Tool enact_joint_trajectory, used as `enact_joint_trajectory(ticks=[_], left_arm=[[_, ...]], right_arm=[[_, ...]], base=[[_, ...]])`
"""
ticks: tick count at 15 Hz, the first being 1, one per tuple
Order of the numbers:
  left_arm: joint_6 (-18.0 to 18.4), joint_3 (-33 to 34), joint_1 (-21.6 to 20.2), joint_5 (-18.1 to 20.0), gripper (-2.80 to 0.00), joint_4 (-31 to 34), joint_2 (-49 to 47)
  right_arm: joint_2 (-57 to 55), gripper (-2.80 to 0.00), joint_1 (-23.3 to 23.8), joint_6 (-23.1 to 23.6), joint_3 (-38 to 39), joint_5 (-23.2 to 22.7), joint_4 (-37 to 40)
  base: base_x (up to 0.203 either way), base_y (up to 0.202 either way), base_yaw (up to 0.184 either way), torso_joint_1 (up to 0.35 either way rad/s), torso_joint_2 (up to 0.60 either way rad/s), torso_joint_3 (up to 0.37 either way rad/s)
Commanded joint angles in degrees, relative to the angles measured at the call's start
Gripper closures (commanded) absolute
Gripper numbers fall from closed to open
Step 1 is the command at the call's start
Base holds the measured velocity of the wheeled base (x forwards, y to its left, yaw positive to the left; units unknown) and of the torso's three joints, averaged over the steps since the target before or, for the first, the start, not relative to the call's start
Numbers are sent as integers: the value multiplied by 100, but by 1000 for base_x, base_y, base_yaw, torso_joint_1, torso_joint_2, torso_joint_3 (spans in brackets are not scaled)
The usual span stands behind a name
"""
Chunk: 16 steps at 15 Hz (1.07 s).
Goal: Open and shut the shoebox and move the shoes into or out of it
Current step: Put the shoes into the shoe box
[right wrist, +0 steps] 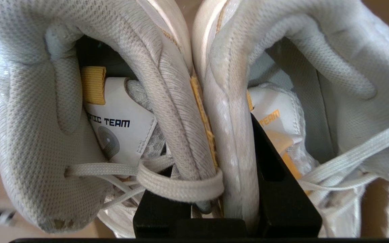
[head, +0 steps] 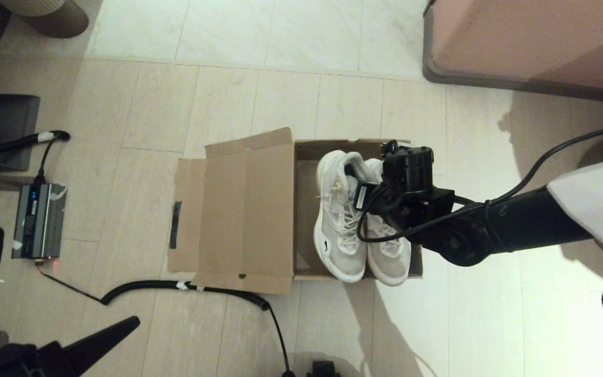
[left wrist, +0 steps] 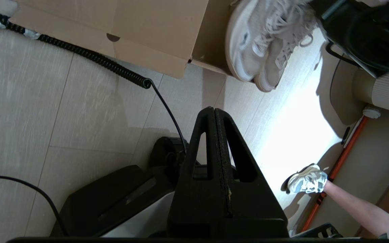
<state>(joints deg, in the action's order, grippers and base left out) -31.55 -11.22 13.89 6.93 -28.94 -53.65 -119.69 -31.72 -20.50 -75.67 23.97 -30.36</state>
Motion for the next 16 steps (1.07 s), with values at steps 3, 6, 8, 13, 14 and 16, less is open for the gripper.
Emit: enact_joint_trajectory(ticks=[3,6,8,13,14,16], left_arm=[[-18,123,0,1,0,-24,103],[-18,147,0,10,0,-24,109],[-18,138,0,10,0,-24,109],[-9,75,-3,-38,0,35,309],[-9,-12,-8,-78,0,181,409],[-17,-162,-9,-129,0,601,651]], right_arm=[[-615,-8,-7,11,-435,57,-33],[-679,-280,42,10,-737,70,-17],[-670,-280,133,44,-898,111,3],[-22,-280,333,196,-906,155,27],[306,-280,356,198,-856,156,83],[1051,0,369,207,-570,157,234]], base=[[0,0,0,0,0,0],[0,0,0,0,0,0],[0,0,0,0,0,0],[0,0,0,0,0,0],[0,0,0,0,0,0],[0,0,0,0,0,0]])
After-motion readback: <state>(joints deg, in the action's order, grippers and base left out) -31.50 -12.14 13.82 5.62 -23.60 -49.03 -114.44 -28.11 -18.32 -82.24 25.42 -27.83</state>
